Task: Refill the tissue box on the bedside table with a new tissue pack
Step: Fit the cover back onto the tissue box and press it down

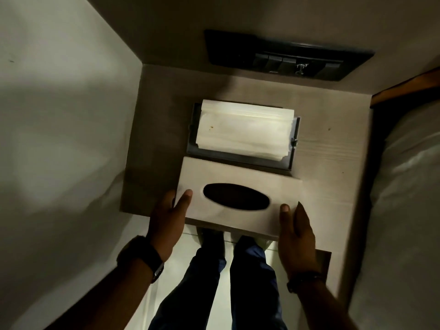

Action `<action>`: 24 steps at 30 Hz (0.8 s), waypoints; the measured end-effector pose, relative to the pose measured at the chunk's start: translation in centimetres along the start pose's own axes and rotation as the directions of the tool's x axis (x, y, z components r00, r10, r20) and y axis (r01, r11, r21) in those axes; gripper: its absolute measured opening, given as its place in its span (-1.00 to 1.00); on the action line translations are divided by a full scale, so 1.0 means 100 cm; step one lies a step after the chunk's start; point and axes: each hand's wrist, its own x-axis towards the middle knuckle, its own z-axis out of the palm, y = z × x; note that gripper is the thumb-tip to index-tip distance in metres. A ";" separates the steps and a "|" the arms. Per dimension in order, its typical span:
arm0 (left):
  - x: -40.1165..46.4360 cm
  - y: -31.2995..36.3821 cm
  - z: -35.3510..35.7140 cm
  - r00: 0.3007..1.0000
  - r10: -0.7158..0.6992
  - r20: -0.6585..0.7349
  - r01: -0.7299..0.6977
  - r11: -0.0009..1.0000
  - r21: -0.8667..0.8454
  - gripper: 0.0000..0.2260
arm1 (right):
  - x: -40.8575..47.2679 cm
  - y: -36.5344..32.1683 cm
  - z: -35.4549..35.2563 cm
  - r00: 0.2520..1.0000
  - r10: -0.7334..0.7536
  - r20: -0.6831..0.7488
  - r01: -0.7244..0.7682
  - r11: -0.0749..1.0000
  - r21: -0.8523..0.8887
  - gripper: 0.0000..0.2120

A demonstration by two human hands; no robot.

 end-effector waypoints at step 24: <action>0.090 0.117 0.008 0.975 0.202 -0.092 -0.217 0.954 -0.207 -0.81 | 0.114 -0.107 0.012 0.943 -0.311 -0.117 0.300 0.949 -0.100 -0.69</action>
